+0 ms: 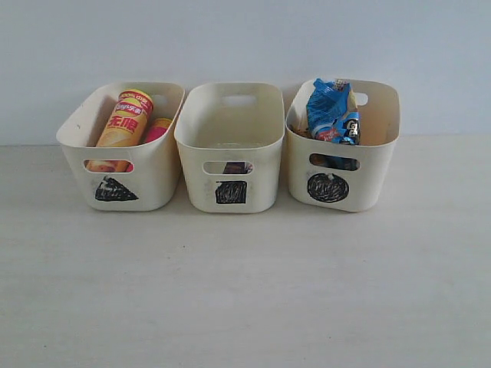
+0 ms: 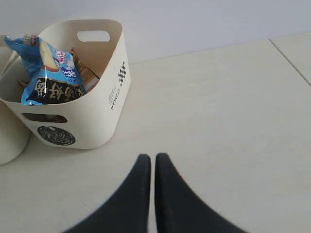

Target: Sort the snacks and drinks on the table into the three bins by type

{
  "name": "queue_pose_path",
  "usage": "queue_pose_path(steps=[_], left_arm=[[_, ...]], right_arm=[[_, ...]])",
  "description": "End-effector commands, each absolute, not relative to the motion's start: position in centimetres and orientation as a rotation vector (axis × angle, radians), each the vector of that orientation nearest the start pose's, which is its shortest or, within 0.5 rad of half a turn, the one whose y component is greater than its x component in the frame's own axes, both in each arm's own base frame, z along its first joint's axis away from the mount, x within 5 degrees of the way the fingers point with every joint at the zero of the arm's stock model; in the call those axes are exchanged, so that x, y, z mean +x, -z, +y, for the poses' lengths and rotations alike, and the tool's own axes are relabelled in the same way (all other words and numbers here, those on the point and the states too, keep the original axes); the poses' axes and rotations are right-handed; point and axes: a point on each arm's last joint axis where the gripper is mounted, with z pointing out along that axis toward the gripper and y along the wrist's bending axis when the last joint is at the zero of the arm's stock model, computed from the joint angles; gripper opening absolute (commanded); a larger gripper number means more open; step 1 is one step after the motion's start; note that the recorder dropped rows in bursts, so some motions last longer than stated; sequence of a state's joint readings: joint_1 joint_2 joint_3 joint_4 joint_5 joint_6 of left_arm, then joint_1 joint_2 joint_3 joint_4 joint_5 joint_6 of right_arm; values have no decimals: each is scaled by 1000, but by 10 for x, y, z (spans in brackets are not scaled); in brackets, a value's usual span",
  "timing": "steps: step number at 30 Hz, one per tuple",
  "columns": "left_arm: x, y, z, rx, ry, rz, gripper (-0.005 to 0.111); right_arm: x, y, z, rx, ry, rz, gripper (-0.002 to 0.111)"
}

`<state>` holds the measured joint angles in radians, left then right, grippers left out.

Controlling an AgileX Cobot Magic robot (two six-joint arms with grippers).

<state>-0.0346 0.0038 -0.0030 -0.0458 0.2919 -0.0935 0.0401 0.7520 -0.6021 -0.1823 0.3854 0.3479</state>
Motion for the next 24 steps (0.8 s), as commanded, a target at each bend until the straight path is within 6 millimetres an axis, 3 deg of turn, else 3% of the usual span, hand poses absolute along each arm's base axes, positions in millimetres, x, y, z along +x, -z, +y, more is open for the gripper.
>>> queue_pose_path(steps=[1, 17, 24], left_arm=[[54, -187, -3, -87, 138, 1776, 4], [54, -187, -3, -87, 138, 1776, 4], [54, -187, -3, -87, 138, 1776, 4]], right_arm=[[153, -311, -1, 185, -64, 1997, 0], [152, -312, -1, 184, -65, 1989, 0], [129, -329, -4, 123, -3, 1872, 0]])
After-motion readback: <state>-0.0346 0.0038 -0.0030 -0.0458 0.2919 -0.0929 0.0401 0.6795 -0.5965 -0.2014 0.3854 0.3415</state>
